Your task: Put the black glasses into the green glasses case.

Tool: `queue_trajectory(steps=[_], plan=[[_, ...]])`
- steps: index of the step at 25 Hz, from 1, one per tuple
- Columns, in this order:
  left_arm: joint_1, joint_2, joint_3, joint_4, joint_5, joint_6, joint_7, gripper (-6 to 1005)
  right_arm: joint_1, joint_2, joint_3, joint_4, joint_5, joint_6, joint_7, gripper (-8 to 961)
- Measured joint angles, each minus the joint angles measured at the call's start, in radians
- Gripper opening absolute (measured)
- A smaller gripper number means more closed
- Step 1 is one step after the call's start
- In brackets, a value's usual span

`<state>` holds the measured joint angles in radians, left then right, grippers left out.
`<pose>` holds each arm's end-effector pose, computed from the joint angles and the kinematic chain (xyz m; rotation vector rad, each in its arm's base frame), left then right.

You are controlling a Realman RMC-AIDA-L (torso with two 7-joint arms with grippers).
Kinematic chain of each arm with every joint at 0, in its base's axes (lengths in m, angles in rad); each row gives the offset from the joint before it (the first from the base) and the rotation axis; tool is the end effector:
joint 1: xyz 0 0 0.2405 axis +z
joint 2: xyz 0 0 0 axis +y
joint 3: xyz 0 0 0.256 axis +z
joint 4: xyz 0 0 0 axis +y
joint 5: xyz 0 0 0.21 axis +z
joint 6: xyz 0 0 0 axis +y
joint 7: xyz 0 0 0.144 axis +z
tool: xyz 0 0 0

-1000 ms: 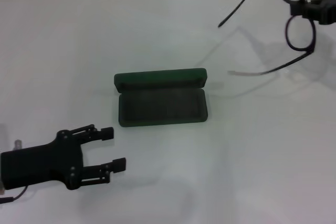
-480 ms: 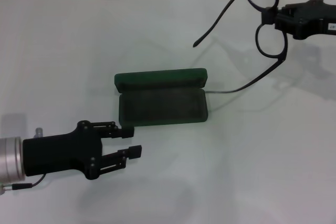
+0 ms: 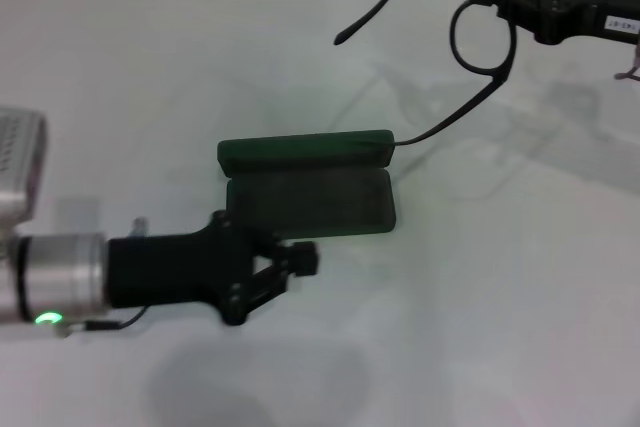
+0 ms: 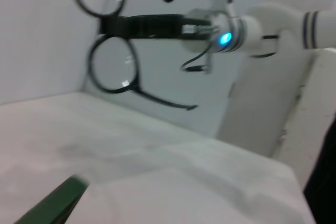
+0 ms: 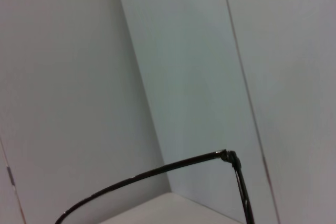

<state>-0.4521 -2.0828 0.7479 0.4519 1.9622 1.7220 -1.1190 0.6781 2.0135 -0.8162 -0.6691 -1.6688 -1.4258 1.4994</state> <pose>-0.2715 0.2643 -0.0362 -2.8799 -0.5305 -0.9289 0.1880 0.3999 0.0381 -2.5709 0.5083 0.9461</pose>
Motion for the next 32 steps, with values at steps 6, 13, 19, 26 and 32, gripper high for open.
queue_trajectory(steps=[6,13,19,26,32], plan=[[-0.131,-0.007,0.001,-0.130,-0.042,-0.001,0.123,40,0.027,0.001,0.000,0.061,0.026,-0.014,-0.035,116],[-0.210,-0.015,-0.002,-0.217,-0.074,-0.003,0.221,-1,0.039,0.004,0.000,0.184,0.158,-0.040,-0.055,119],[-0.205,-0.015,-0.005,-0.224,-0.099,-0.004,0.221,0,0.065,0.012,-0.011,0.275,0.202,-0.094,-0.065,121],[-0.202,-0.014,-0.005,-0.225,-0.114,-0.002,0.221,1,0.080,0.014,-0.069,0.315,0.205,-0.103,-0.066,123],[-0.197,-0.013,-0.006,-0.226,-0.127,0.002,0.221,2,0.069,0.013,-0.101,0.317,0.199,-0.099,-0.067,125]])
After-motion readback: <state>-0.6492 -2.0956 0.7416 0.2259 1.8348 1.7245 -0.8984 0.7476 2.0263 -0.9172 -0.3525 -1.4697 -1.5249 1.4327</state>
